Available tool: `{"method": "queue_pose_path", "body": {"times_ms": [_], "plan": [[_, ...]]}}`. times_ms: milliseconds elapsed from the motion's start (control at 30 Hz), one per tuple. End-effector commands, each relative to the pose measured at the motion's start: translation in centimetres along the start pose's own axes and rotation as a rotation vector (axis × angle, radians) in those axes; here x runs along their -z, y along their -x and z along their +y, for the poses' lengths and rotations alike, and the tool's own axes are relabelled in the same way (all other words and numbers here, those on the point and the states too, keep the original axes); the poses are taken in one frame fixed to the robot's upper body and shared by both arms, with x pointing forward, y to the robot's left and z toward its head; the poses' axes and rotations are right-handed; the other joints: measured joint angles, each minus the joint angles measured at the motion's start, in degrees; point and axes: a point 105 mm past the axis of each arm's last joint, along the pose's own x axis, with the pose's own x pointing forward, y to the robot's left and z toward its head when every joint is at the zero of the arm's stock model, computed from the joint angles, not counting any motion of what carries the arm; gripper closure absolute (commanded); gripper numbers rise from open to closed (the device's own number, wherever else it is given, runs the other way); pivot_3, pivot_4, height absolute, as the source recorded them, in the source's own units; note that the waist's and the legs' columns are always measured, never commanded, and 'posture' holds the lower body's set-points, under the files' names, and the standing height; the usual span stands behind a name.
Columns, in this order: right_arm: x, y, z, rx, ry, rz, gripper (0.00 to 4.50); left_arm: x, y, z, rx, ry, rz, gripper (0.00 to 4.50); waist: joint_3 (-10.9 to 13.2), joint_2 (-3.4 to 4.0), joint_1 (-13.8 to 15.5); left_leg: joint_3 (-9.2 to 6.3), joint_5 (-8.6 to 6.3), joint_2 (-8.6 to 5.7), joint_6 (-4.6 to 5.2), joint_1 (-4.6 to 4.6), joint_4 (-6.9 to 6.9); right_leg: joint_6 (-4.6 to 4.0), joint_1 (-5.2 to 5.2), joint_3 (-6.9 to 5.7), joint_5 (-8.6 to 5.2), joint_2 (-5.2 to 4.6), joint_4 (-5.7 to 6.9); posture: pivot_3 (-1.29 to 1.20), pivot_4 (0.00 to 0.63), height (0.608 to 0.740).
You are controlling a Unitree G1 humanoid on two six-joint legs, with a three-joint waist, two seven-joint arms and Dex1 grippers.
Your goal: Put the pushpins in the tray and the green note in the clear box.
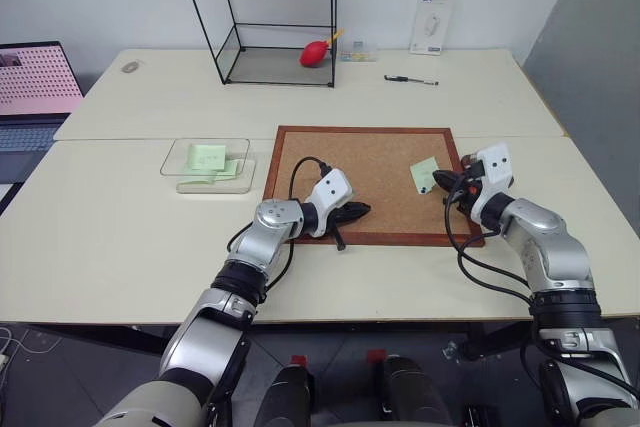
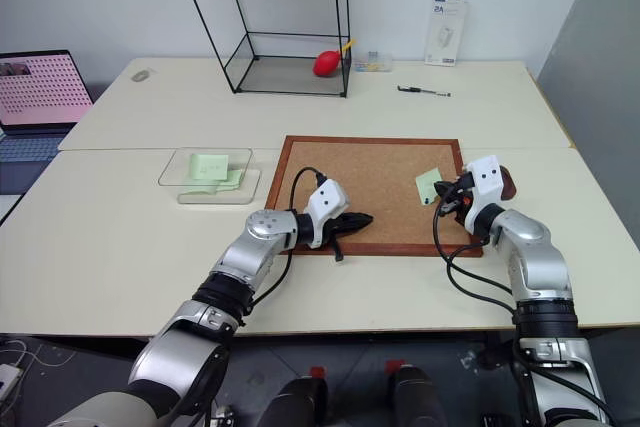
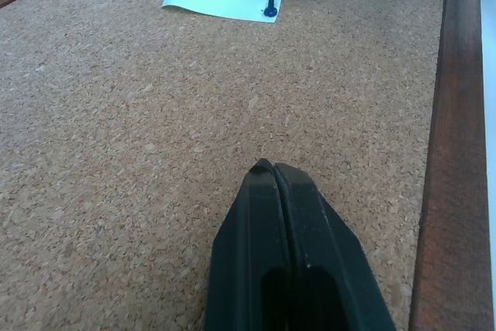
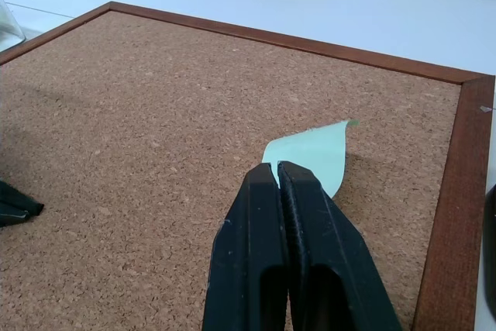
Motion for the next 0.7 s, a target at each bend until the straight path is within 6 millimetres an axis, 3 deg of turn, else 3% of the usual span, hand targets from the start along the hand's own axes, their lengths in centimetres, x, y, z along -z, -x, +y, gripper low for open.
{"method": "queue_pose_path", "body": {"times_ms": [33, 300, 533, 700], "plan": [[-2.8, 0.9, -1.0, 0.027, 0.029, -0.085, 4.48, 3.0, 0.1, -0.9, 0.020, 0.035, 0.109, 4.50, 0.00, 0.00, 0.00, 0.00, 0.00, 0.00, 0.00, 0.00, 0.00, 0.00, 0.00, 0.00, 0.00, 0.00, 0.00, 0.00, 0.150, 0.740], [-2.9, 2.1, -3.6, 0.123, 0.052, -0.069, 4.48, 2.9, 0.0, -1.0, 0.025, 0.033, 0.109, 4.50, 0.00, 0.00, 0.02, 0.00, 0.00, 0.00, 0.00, 0.00, 0.00, 0.00, 0.00, 0.00, 0.00, 0.00, 0.00, 0.00, 0.150, 0.740], [-1.4, 2.4, -7.7, 0.326, 0.203, 0.034, 4.48, 2.9, 0.0, -1.1, 0.027, 0.031, 0.107, 4.50, 0.00, 0.00, 0.04, 0.03, 0.00, 0.00, 0.00, 0.00, 0.00, 0.00, 0.00, 0.01, 0.00, 0.00, -0.02, 0.00, 0.150, 0.740], [-0.7, 1.8, -9.3, 0.389, 0.251, 0.081, 4.48, 3.0, -0.1, -1.1, 0.027, 0.031, 0.108, 4.50, 0.00, 0.00, -0.02, 0.05, 0.00, 0.00, 0.00, 0.02, -0.01, 0.00, 0.00, 0.03, 0.00, 0.00, 0.00, 0.00, 0.150, 0.740]]}}
